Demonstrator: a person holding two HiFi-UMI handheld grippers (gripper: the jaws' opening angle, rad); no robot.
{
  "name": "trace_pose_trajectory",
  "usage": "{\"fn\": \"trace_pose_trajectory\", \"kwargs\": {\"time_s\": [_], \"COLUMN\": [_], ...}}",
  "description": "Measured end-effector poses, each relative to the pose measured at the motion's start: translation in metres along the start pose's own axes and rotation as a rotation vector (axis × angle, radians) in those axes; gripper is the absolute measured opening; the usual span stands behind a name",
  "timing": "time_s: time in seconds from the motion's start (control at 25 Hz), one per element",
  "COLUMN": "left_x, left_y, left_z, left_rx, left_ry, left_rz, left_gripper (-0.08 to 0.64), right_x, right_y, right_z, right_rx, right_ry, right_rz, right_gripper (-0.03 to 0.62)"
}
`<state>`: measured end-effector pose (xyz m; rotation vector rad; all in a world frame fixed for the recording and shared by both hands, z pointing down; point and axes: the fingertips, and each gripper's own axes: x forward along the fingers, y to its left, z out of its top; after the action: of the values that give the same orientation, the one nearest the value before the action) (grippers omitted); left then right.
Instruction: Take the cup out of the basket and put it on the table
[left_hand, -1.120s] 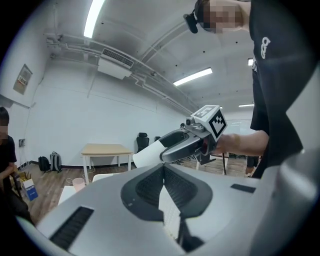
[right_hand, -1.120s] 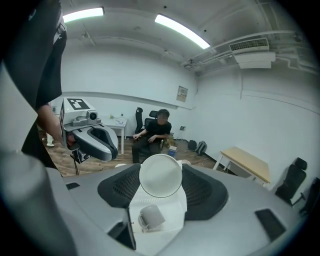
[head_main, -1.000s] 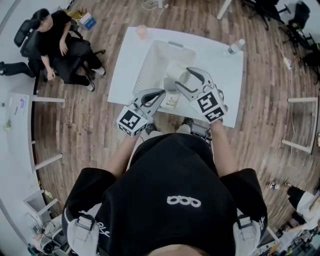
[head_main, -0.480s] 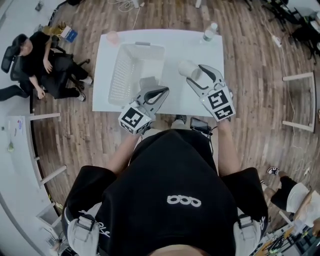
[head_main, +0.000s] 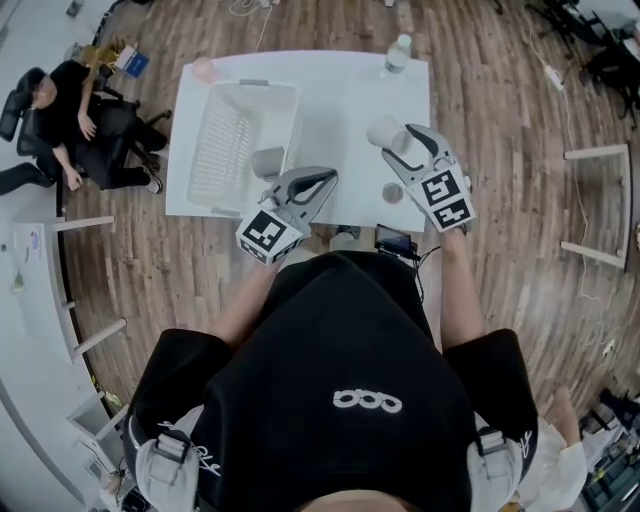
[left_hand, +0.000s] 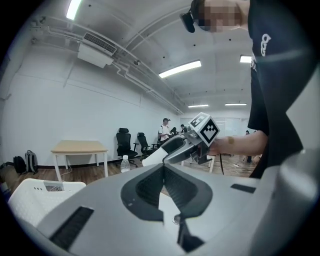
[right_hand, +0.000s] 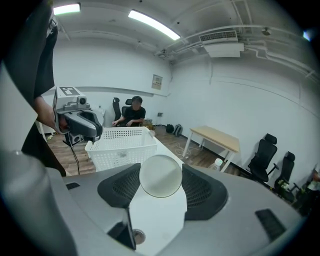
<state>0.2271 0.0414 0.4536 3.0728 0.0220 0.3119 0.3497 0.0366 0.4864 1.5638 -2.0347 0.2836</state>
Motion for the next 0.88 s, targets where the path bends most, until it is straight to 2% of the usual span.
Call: {"fn": "trace_pose_trajectory", "kwargs": {"time_s": [0.2, 0.56, 0.72, 0.88], "left_x": [0.009, 0.002, -0.003, -0.001], "left_y": [-0.003, 0.01, 0.016, 0.021], "left_z": [-0.01, -0.024, -0.033, -0.044], "left_rx": [-0.005, -0.047, -0.07, -0.086], "left_ry": [0.003, 0.003, 0.0, 0.013], "left_rz": [0.055, 0.163, 0.198, 0.211], "left_gripper": [0.009, 0.008, 0.009, 0.008], "right_x": [0.037, 0.144, 0.186, 0.216], "right_y": [-0.017, -0.027, -0.022, -0.015], "right_z": [-0.03, -0.076, -0.105, -0.147], "right_rx": [-0.032, -0.11, -0.147, -0.145], "right_ry": [0.083, 0.276, 0.387, 0.522], "right_rz": [0.063, 0.212, 0.272, 0.322], "right_gripper": [0.264, 0.264, 0.264, 0.264]}}
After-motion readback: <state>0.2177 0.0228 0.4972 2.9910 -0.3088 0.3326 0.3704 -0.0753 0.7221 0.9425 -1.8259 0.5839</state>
